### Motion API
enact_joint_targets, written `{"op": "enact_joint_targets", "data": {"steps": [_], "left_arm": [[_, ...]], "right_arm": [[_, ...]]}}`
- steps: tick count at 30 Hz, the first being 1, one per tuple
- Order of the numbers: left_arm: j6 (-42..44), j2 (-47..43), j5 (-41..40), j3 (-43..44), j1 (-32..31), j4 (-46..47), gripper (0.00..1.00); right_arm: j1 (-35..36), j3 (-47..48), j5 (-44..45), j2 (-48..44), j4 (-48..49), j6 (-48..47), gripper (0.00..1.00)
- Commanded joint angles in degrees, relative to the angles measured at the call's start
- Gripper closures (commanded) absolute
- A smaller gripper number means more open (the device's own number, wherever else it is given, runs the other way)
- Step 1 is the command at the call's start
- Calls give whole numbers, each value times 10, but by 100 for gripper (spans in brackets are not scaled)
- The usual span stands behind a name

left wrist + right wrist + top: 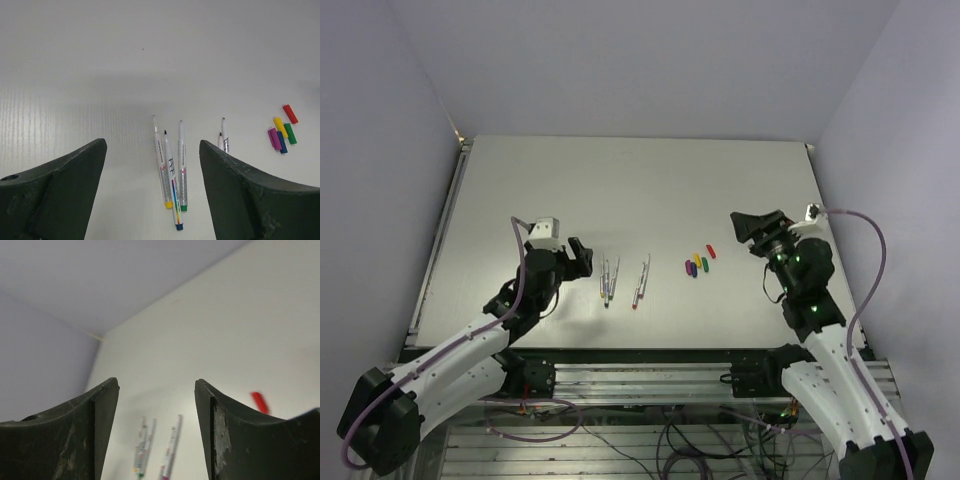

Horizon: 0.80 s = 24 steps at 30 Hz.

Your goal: Insert the pens into the pen caps

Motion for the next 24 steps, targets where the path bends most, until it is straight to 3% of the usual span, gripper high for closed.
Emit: {"op": "enact_joint_targets", "data": {"steps": [1,5,9,15,21,24], "left_arm": [[-3,17,-3,8,-2,32,13],[6,38,-1,17,-9,34,11],[15,68,-31,32,-35,27,10],[19,127,-94,60,-86,10,11],[7,172,-116,87,-89,-31,24],[3,187,-124,96,-89,-54,42]], "right_arm": [[4,55,89,49,-182,-87,37],[8,68,94,57,-200,-110,40],[29,85,90,90,-210,-140,51],[108,100,178,130,-204,-166,53],[143,115,226,173,-203,-195,61],[144,112,221,177,-189,-201,70]]}}
